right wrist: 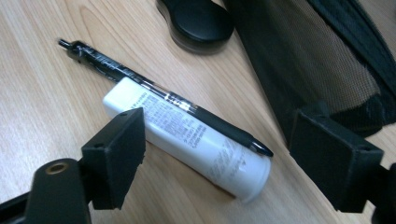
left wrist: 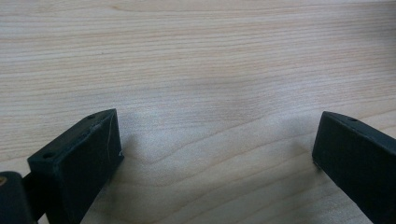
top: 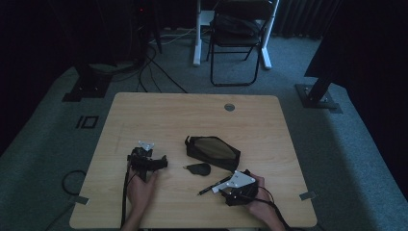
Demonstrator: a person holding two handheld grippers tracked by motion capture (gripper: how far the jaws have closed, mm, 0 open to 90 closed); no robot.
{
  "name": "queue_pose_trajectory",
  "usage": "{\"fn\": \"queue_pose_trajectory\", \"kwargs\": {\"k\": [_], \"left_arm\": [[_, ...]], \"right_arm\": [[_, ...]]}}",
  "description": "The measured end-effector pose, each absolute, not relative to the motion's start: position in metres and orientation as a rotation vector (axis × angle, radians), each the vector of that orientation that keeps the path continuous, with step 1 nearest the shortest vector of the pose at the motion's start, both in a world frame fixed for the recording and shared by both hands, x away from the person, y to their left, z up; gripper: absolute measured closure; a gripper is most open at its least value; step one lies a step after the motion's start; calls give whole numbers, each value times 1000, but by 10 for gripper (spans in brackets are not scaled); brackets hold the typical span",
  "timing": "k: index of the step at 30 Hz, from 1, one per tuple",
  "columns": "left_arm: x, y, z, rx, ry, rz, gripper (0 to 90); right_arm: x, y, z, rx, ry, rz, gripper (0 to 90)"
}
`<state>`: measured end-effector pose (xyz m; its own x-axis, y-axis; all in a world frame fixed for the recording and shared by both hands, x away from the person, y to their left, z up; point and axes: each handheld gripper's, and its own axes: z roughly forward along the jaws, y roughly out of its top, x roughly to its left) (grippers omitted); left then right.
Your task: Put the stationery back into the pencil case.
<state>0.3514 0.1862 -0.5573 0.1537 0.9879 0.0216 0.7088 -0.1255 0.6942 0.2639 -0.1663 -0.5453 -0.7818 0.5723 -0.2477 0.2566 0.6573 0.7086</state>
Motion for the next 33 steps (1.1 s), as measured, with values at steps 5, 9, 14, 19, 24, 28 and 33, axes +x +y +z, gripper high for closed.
{"fn": "queue_pose_trajectory", "kwargs": {"k": [5,9,14,19,24,28,33], "left_arm": [[351,186,-557,1897,1611,674,15],[351,186,-557,1898,1611,675,15],[352,186,-557,1898,1611,675,15],[351,186,-557,1898,1611,675,15],[351,186,-557,1899,1611,675,15],[351,186,-557,1899,1611,675,15],[352,186,-557,1899,1610,675,15]], "right_arm": [[267,-162,-545,639,2416,925,213],[270,-157,-544,635,2414,921,239],[274,-150,-544,612,2415,922,357],[277,-147,-544,609,2416,903,456],[279,-143,-542,583,2443,929,469],[283,-138,-544,560,2470,920,492],[280,-136,-545,545,2477,899,573]]}}
